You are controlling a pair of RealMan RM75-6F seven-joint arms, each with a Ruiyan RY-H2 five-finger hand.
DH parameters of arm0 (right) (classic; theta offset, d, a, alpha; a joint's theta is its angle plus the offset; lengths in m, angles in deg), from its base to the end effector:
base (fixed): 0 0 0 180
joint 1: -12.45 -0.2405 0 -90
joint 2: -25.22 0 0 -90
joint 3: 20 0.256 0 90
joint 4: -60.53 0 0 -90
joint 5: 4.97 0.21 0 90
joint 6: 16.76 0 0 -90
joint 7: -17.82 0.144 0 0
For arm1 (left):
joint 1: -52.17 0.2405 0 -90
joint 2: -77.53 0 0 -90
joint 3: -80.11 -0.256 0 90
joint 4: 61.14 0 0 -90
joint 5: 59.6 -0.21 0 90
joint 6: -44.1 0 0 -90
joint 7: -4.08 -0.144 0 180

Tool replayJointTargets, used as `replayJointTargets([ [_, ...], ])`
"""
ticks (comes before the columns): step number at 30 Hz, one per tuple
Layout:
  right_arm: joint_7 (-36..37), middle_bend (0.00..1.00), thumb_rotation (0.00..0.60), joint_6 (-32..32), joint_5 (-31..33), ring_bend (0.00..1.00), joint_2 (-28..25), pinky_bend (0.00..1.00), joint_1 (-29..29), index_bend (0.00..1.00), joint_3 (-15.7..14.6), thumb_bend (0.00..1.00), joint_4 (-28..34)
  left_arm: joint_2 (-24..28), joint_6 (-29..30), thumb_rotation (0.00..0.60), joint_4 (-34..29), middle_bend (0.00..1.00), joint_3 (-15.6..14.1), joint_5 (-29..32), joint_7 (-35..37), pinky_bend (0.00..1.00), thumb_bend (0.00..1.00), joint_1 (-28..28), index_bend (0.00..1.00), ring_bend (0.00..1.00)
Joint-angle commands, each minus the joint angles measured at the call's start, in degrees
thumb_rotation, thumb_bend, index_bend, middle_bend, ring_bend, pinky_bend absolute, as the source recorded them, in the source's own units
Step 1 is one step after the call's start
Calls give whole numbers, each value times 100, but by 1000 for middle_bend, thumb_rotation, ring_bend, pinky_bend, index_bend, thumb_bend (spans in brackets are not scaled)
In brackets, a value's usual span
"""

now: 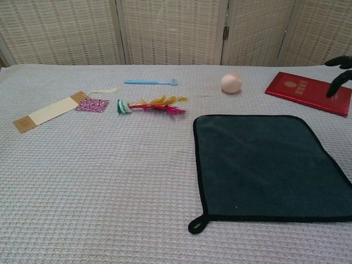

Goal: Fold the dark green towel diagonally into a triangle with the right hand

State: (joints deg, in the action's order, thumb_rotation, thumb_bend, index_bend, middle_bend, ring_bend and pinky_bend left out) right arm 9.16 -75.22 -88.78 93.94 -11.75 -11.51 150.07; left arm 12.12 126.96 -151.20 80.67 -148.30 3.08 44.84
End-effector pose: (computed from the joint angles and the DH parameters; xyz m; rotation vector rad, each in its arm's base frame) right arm -0.2515 -0.2915 0.0930 1.8109 -0.8323 0.8049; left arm -0.3086 0.1860 0.1423 -1.5040 -0.8852 -0.8848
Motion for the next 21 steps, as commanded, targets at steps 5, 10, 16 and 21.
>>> replayJointTargets([
  [5,-176,0,600,2009,1173,0,1435,0,-1919,381,699,425,-1565,78,54,600,-36,16,20,13,225,0,585,21,14,0],
  [10,-210,0,600,2580,1530,0,2396,0,-2691,381,839,426,-2834,133,78,600,-7,16,51,50,400,0,583,28,19,0],
  [16,52,0,600,3055,1594,0,3359,0,-3405,381,886,426,-4195,205,55,600,46,16,97,126,603,0,583,19,20,0],
  [21,508,0,600,3380,1595,0,3863,0,-3767,381,935,426,-4872,273,86,600,16,16,126,215,715,0,587,60,35,0],
])
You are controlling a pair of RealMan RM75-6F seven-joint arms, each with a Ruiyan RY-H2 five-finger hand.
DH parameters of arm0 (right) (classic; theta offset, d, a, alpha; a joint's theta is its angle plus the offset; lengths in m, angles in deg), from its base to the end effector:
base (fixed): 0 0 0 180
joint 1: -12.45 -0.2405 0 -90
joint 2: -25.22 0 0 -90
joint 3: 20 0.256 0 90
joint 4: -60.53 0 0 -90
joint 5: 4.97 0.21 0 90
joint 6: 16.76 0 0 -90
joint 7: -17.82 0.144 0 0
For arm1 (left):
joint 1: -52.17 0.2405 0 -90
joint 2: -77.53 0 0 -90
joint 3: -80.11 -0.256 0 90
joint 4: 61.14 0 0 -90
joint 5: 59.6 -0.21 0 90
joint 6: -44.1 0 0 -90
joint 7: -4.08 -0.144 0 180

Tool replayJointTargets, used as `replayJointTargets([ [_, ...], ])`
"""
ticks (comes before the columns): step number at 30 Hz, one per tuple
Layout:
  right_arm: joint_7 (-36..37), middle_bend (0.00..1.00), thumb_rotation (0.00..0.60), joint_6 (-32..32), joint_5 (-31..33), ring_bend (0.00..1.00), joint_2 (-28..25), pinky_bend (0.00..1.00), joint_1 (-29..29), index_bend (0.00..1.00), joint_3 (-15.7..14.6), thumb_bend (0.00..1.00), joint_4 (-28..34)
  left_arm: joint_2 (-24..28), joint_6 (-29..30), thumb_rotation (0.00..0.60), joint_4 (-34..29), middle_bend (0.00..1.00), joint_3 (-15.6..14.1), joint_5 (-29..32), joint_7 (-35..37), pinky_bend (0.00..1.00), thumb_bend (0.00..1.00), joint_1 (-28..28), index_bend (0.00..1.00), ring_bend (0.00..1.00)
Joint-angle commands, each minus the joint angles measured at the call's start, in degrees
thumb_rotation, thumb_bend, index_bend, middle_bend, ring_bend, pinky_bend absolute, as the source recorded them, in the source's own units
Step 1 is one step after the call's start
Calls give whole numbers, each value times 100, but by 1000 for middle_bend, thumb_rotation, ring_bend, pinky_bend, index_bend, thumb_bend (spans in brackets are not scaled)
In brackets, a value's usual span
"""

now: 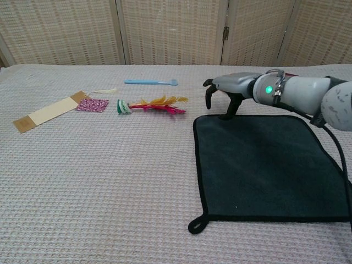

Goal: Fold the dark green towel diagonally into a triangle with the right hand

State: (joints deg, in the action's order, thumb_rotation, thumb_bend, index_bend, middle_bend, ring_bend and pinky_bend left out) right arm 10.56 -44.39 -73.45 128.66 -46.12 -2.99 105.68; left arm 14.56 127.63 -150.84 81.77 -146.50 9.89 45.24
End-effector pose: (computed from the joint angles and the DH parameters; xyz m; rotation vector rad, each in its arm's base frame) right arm -0.1297 -0.4508 -0.0672 2.0081 -0.9057 0.6898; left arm -0.3164 0.1889 0.1632 -1.4256 -0.9366 -0.9371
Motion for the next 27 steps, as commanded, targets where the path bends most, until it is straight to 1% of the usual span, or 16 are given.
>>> replayJointTargets([
  [1,448,0,600,291,25,0,453,0,-375,381,87,427,-516,38,32,600,-21,16,21,37,46,0,588,26,36,0],
  [6,858,0,600,226,-202,0,697,0,-546,381,39,426,-914,90,108,600,-34,16,23,6,106,0,589,62,33,0],
  [11,1125,0,600,345,-304,0,866,0,-656,382,-48,426,-1262,120,161,600,-57,16,10,-41,128,0,589,88,29,0],
  [16,1295,0,600,340,-437,0,939,0,-696,403,-156,426,-1425,127,174,600,-51,16,27,-22,135,0,588,96,19,0],
  [22,1399,0,600,307,-527,0,943,0,-698,470,-248,427,-1533,111,185,600,-13,16,40,-27,154,0,589,96,15,0],
  [27,1432,0,600,252,-543,0,992,0,-704,574,-274,427,-1633,102,198,600,5,16,48,-27,147,0,588,101,8,0],
])
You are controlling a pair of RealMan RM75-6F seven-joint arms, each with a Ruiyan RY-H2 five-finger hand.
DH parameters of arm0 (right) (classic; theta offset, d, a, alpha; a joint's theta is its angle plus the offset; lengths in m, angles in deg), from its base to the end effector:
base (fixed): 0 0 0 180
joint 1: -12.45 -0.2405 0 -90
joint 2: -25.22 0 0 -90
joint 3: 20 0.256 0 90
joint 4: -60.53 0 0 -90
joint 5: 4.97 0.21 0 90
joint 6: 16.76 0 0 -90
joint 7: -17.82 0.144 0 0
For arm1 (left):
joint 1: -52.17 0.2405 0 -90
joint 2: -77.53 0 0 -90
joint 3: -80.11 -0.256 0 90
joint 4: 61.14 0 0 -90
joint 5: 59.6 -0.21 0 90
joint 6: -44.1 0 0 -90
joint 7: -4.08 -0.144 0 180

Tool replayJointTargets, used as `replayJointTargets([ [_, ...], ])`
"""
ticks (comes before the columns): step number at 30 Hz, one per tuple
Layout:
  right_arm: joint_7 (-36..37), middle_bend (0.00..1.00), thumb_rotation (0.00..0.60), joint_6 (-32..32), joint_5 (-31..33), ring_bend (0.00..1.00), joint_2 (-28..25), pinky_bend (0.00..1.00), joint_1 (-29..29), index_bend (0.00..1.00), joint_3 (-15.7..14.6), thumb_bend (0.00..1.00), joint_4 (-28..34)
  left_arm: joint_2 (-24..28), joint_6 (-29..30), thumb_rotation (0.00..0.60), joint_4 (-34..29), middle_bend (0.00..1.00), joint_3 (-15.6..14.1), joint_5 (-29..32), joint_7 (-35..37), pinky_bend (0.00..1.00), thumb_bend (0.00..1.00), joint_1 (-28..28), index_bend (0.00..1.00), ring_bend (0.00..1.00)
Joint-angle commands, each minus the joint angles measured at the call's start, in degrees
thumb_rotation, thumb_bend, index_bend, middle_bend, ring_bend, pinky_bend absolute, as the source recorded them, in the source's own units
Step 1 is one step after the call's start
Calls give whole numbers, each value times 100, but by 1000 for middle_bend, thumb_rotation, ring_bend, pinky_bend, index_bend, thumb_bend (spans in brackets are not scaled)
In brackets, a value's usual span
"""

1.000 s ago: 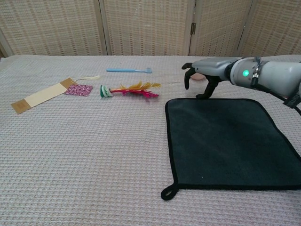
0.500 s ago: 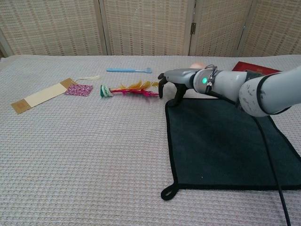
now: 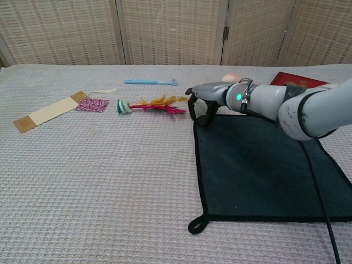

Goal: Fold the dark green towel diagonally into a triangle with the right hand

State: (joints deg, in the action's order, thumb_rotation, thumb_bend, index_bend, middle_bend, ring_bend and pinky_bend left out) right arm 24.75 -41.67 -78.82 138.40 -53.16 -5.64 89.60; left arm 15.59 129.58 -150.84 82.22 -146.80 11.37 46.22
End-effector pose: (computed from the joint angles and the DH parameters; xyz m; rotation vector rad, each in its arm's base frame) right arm -0.1065 -0.4620 -0.1016 2.0218 -0.9468 0.7005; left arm -0.3172 0.1853 0.1743 -1.3956 -0.9190 -0.9618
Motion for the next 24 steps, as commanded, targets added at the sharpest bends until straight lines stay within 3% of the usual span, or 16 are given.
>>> replayJointTargets([
  [1,21,0,600,-26,-7,0,20,0,-1,592,-12,427,-32,-3,3,600,8,16,5,6,1,0,588,2,7,0],
  [9,64,0,600,-188,-27,0,-28,0,27,637,-20,450,-25,-6,-6,600,34,16,4,-9,31,0,590,-2,0,0],
  [16,138,0,600,-458,-95,0,-284,0,186,644,-69,449,351,-17,-6,600,48,16,-3,-28,27,0,591,-4,0,0],
  [20,240,1,600,-798,-187,0,-666,0,449,651,-145,450,995,-28,-4,600,52,16,-7,-38,8,0,592,-4,0,0],
  [24,328,12,600,-1205,-277,0,-1344,0,929,662,-324,450,2142,-42,-18,600,52,16,-15,-47,-21,0,592,-10,0,0],
])
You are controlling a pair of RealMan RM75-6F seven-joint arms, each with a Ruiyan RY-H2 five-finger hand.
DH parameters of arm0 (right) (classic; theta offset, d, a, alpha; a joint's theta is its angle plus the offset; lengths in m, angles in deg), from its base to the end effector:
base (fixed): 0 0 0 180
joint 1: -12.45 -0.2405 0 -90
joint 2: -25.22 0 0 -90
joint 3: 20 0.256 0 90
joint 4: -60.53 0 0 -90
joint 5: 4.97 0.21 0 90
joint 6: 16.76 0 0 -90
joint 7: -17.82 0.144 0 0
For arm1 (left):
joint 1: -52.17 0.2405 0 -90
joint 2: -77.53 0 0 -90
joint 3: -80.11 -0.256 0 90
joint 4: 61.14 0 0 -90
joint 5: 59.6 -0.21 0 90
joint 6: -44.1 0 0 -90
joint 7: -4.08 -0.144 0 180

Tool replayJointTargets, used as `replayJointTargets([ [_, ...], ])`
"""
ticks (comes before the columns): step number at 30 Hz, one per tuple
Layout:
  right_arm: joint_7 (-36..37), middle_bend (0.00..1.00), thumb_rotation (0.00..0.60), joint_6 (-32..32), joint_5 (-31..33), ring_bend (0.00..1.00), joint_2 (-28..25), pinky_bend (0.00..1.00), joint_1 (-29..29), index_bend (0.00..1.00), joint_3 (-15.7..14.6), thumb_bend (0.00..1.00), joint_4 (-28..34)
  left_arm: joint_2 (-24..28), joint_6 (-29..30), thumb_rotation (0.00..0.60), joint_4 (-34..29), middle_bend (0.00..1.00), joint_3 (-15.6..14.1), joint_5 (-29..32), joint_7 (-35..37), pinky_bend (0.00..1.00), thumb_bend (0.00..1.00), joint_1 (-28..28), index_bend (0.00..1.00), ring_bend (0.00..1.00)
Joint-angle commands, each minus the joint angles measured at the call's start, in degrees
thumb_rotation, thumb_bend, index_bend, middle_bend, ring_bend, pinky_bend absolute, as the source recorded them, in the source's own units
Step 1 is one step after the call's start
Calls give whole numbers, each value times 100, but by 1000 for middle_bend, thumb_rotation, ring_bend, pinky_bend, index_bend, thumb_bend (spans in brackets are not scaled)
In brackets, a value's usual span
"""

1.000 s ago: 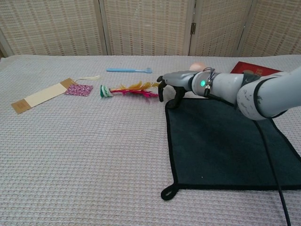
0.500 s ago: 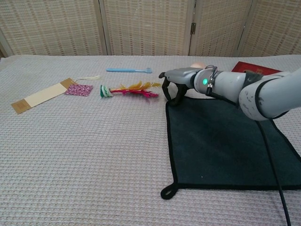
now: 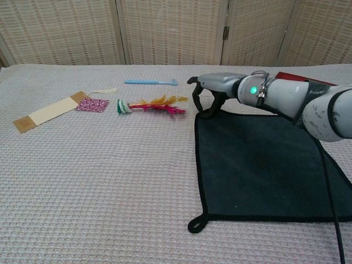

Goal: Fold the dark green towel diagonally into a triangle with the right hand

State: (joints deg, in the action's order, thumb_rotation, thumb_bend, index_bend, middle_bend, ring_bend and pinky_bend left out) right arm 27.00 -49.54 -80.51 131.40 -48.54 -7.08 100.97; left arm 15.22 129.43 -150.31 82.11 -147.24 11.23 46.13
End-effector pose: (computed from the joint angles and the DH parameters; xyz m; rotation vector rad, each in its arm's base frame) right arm -0.1150 -0.4512 -0.0755 2.0055 -0.9559 0.8435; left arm -0.3176 0.1855 0.1720 -1.4072 -0.9149 -0.9590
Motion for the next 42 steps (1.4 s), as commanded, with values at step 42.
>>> replayJointTargets([
  [42,-144,66,600,-2826,-1495,1,-3178,0,3537,678,-2448,449,3986,-181,-2,600,-179,16,-83,-104,-692,0,579,2,0,0],
])
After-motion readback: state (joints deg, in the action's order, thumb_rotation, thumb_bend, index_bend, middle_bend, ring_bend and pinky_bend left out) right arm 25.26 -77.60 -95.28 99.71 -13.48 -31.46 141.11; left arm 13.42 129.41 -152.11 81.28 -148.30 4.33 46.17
